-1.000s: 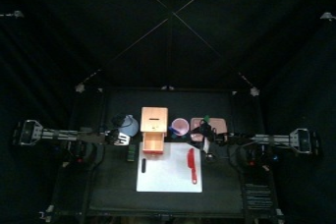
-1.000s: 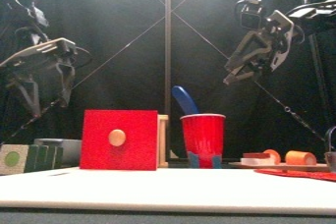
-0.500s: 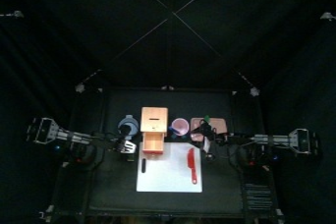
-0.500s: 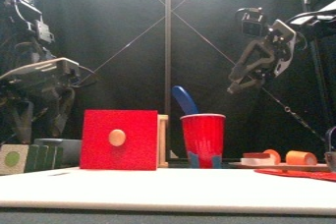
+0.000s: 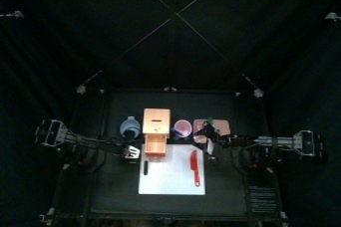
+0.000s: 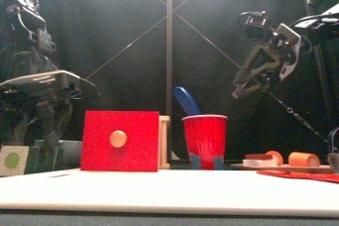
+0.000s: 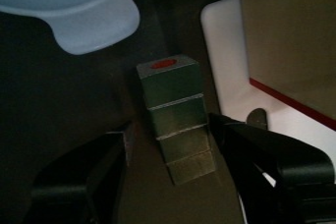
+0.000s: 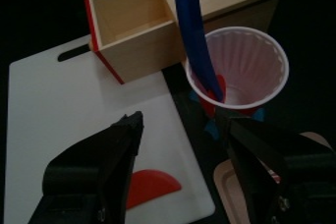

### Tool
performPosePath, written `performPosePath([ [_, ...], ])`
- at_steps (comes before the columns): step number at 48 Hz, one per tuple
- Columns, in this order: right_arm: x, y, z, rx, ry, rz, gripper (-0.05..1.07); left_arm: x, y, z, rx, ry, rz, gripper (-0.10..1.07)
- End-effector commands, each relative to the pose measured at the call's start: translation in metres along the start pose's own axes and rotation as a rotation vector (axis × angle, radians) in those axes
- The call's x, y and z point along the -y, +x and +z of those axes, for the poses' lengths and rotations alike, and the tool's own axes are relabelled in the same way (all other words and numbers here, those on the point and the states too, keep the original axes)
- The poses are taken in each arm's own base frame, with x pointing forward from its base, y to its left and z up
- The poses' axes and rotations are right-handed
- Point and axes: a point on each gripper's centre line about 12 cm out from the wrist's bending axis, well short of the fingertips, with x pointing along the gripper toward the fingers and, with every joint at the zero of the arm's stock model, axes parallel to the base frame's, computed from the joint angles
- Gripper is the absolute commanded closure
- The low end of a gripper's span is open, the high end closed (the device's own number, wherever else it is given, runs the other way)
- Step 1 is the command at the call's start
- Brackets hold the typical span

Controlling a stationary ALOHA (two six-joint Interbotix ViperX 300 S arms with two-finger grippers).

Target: Grab sushi roll

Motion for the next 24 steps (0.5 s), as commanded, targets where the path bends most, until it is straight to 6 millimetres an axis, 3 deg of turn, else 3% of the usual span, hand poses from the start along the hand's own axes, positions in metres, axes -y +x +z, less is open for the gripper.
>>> performPosePath([
  [1,-0.0002,-0.0012,0.0046,0.016,-0.002,0.002,0.11,0.0062,-0.0008,0.0016,-0.001,-0.008,-0.004,0.05],
  [10,0.0000,-0.0012,0.0034,0.013,0.003,0.002,0.11,0.0096,0.0061,0.0010,-0.010,-0.007,0.019,0.09],
  [24,-0.0004,-0.0012,0.0033,0.012,0.002,0.003,0.11,0.0059,0.0009,0.0013,-0.013,-0.009,0.052,0.30],
])
